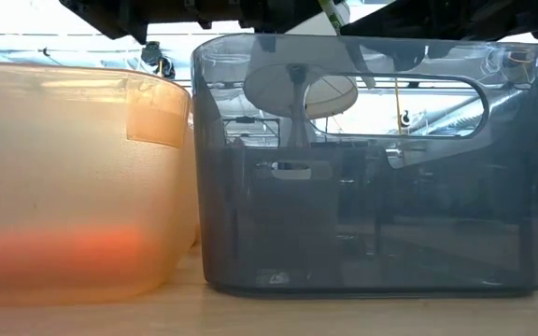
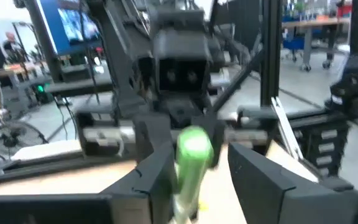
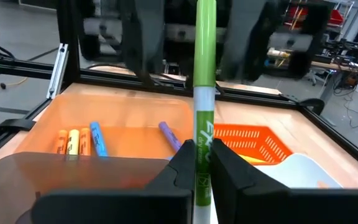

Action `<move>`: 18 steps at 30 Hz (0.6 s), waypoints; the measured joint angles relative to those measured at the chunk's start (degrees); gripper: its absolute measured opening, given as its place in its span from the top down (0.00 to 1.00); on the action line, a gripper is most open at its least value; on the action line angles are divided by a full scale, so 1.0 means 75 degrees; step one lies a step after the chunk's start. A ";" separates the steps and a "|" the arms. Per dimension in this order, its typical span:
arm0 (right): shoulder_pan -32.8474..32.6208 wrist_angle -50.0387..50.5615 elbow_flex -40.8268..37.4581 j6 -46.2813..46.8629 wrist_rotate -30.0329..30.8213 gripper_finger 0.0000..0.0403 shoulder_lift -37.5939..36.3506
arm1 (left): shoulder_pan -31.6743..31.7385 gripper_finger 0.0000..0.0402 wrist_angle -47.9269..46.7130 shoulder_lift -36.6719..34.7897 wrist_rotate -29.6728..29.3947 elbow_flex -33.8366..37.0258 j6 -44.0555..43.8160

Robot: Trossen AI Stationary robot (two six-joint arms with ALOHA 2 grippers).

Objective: Pick & Place Markers
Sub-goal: Put the right light green marker pen into the white bin

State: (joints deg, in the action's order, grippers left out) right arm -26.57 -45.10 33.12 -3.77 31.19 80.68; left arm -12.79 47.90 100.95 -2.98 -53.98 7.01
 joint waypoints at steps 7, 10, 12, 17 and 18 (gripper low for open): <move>0.0003 -0.0015 0.0000 -0.0017 -0.0002 0.96 0.0000 | 0.0035 0.71 -0.0097 0.0006 0.0000 0.0003 -0.0052; -0.0008 -0.0020 0.0000 -0.0100 -0.0001 0.96 0.0000 | 0.0032 0.74 -0.0083 0.0006 -0.0005 0.0003 -0.0023; -0.0034 -0.0044 -0.0003 -0.0231 -0.0001 0.96 0.0000 | 0.0032 0.75 -0.0082 0.0006 -0.0004 0.0003 -0.0023; -0.0118 -0.0302 -0.0003 -0.0426 0.0003 0.96 0.0000 | 0.0038 0.77 -0.0084 0.0006 -0.0004 0.0003 -0.0023; -0.0122 -0.0317 -0.0003 -0.0448 0.0002 0.96 0.0000 | 0.0038 0.77 -0.0082 0.0006 -0.0005 0.0003 -0.0023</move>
State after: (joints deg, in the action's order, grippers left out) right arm -27.49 -47.48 33.10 -7.13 31.20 80.68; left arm -12.51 47.29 100.99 -3.02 -53.95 6.83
